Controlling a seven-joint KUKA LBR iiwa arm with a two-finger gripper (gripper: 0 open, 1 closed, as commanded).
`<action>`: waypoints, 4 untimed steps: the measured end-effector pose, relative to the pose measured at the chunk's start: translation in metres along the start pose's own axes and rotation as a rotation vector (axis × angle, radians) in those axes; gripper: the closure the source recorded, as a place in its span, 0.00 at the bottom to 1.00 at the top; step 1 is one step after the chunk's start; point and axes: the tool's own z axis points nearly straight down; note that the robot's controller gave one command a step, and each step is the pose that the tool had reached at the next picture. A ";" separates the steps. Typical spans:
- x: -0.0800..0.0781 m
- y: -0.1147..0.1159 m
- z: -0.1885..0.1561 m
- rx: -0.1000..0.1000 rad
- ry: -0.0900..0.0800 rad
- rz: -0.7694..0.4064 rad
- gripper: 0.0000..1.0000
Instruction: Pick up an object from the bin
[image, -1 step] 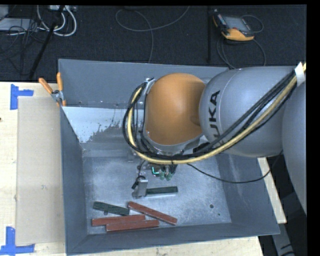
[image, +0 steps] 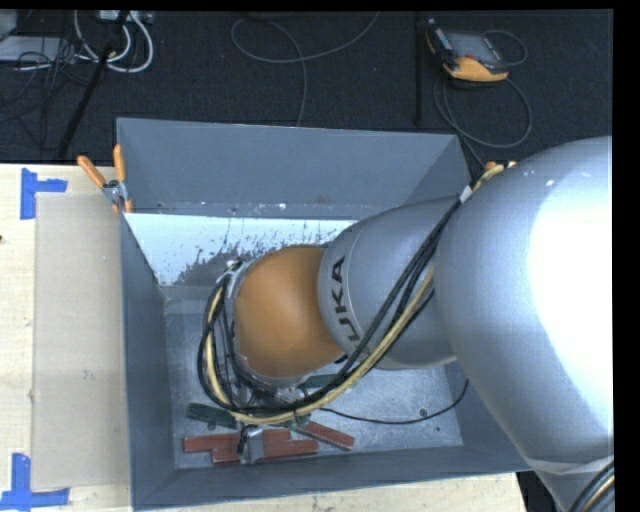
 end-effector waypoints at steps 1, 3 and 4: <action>-0.002 -0.002 -0.003 0.000 -0.006 0.006 1.00; -0.020 0.023 -0.259 0.000 -0.018 -0.046 1.00; -0.019 0.022 -0.254 0.000 -0.009 -0.043 0.00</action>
Offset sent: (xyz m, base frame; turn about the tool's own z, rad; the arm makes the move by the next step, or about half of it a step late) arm 0.0000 0.0000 0.0000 0.0000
